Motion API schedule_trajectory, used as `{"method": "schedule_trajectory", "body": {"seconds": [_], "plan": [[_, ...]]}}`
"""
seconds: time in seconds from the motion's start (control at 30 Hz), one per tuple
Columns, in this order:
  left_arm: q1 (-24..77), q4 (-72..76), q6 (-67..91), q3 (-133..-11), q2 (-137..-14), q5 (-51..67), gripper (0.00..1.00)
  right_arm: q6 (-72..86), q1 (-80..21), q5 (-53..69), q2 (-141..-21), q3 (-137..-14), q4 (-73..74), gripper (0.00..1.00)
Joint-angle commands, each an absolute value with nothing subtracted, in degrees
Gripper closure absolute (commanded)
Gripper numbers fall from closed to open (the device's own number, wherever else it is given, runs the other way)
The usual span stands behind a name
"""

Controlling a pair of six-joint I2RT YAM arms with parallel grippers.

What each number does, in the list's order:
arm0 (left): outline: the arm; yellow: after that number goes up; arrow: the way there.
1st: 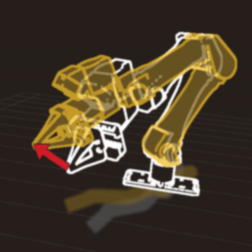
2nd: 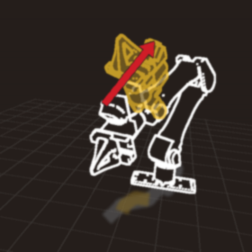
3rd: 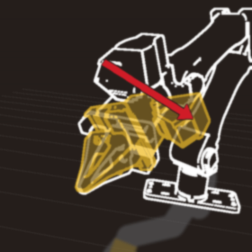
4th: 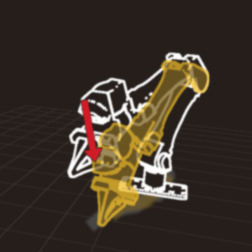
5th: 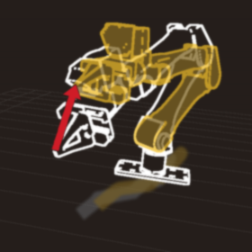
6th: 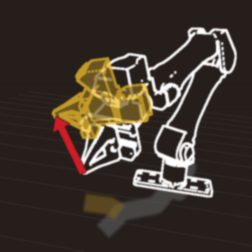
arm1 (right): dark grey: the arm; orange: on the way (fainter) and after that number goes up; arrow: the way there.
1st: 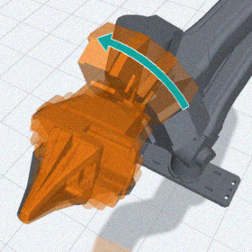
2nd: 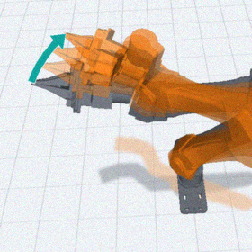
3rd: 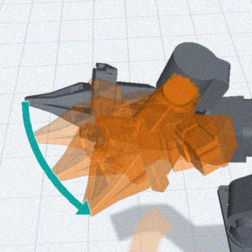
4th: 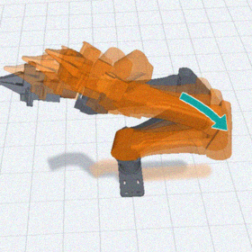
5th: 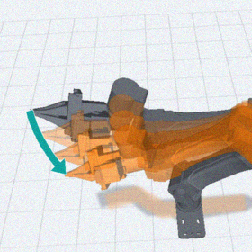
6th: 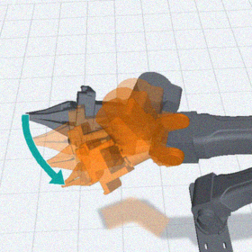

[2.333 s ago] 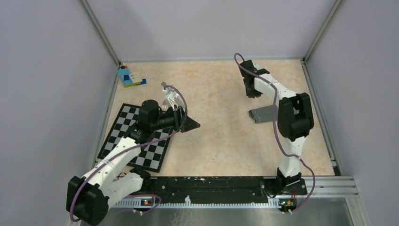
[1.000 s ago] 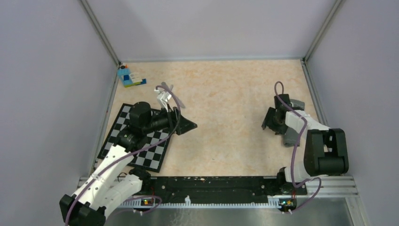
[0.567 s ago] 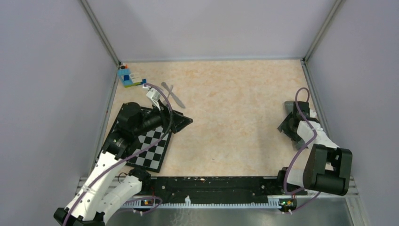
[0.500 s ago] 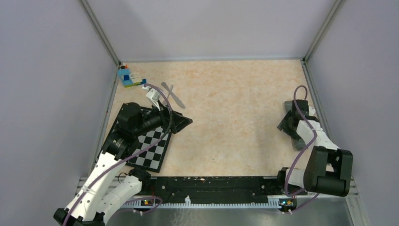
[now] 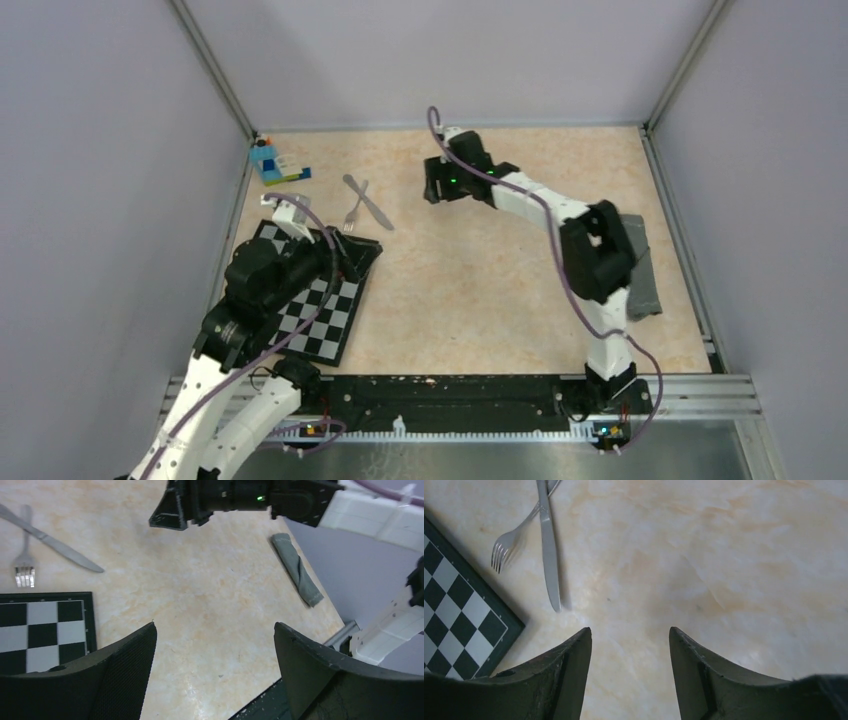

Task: Fold the napkin into a case and place the utensils inside
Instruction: Pick up the knife from the corner of the board.

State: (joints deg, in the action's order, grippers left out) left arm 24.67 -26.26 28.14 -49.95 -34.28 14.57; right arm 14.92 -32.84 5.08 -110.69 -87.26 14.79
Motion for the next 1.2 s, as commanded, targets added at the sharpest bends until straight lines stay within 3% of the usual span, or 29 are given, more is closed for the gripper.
{"method": "schedule_trajectory", "body": {"seconds": [0.0, 0.1, 0.27, 0.47, 0.63, 0.8, 0.93, 1.1, 1.17], "plan": [[24.4, -30.7, 29.0, -52.3, -29.7, 2.5, 0.09, 14.1, -37.6, 9.0, -127.3, -107.2, 19.0, 0.43], [24.4, -31.9, 30.1, -51.6, -27.8, -1.5, 0.09, 15.0, -40.1, 8.2, -135.8, -117.6, 24.3, 0.44], [24.4, -32.3, 30.9, -49.8, -27.2, -3.6, 0.09, 17.6, -41.5, 10.7, -140.8, -122.5, 28.1, 0.48], [24.4, -30.8, 32.2, -48.6, -27.8, -2.2, 0.09, 16.3, -44.2, 8.5, -142.6, -121.6, 27.4, 0.38], [24.4, -31.8, 32.4, -49.1, -27.1, -2.9, 0.09, 11.5, -47.1, 0.7, -148.5, -130.2, 32.0, 0.35], [24.4, -33.9, 32.1, -50.5, -25.8, -5.2, 0.09, 7.3, -49.7, -9.6, -156.1, -141.8, 41.7, 0.38], [24.4, -34.6, 32.0, -51.2, -24.9, -6.6, 0.09, 3.1, -52.0, -15.8, -157.5, -142.1, 42.2, 0.52], [24.4, -34.8, 32.2, -50.9, -25.4, -6.8, 0.09, 1.9, -52.3, -12.5, -156.4, -140.0, 44.0, 0.85], [24.4, -34.7, 32.5, -50.4, -25.5, -7.1, 0.08, 2.3, -52.3, -11.1, -152.7, -133.4, 42.1, 0.96]]}}
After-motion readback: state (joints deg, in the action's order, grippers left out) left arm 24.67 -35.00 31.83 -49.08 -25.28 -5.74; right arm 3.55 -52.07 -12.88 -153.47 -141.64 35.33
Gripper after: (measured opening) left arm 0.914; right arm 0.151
